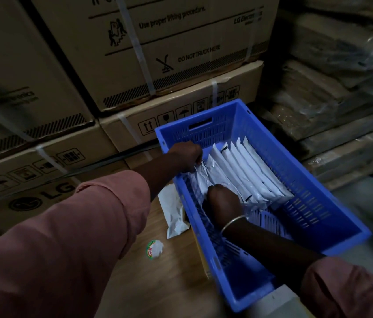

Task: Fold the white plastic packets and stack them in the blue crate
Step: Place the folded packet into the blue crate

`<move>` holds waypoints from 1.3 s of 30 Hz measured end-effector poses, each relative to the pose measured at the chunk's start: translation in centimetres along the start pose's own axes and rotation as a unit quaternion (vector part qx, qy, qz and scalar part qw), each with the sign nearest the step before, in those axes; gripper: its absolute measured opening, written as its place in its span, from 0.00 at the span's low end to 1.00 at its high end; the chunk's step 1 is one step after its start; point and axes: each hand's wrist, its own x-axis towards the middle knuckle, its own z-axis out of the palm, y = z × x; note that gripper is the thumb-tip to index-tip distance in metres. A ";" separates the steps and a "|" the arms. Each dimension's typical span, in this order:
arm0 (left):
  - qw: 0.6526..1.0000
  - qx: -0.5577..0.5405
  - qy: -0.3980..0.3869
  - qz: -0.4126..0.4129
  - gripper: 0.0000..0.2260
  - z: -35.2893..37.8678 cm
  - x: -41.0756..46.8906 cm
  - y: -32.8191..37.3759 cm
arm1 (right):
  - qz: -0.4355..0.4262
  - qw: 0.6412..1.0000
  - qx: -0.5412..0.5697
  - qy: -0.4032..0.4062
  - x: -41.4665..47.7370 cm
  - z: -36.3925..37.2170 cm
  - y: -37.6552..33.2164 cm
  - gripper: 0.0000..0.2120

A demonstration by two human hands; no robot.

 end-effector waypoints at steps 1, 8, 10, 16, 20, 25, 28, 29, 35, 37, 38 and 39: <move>1.000 -0.006 0.007 0.002 0.14 0.2 0.0 -0.1 | -0.007 1.000 -0.019 0.015 0.2 0.5 0.0 0.14; 0.999 -0.007 0.034 0.001 0.12 0.0 -0.6 0.1 | 0.022 0.999 0.041 0.025 0.0 0.1 0.7 0.12; 0.999 -0.032 0.034 -0.008 0.12 -0.1 -0.6 0.0 | 0.054 0.996 0.071 0.023 0.4 0.0 1.1 0.14; 0.997 -0.075 0.032 -0.017 0.13 0.2 -0.5 0.0 | 0.058 0.997 0.051 0.009 0.3 0.2 1.2 0.11; 0.996 -0.079 0.037 -0.016 0.12 0.4 -0.3 -0.1 | 0.046 0.996 0.062 0.040 0.3 0.2 0.7 0.08; 0.996 -0.078 0.035 -0.010 0.11 0.5 -0.4 -0.2 | 0.034 0.999 0.023 0.029 0.1 0.3 -0.1 0.07; 0.997 -0.073 0.028 -0.010 0.11 0.4 -0.4 -0.2 | 0.026 0.999 0.031 0.017 0.2 0.5 0.1 0.10; 0.997 -0.069 0.026 -0.011 0.11 0.4 -0.3 -0.3 | 0.022 0.998 0.048 0.020 0.2 0.5 0.3 0.13; 0.994 -0.051 0.089 -0.028 0.12 0.6 0.2 -0.4 | 0.055 0.986 0.114 0.107 2.0 -1.2 1.1 0.23; 0.983 -0.063 0.166 -0.038 0.12 0.5 0.2 -0.8 | 0.051 0.977 0.128 0.165 3.3 -2.4 1.6 0.21; 0.974 -0.075 0.210 -0.045 0.12 0.3 -0.1 -1.1 | 0.052 0.973 0.127 0.188 4.1 -3.0 2.0 0.21; 0.962 -0.087 0.251 -0.054 0.12 0.1 -0.6 -1.5 | 0.058 0.970 0.121 0.204 4.7 -3.6 2.4 0.22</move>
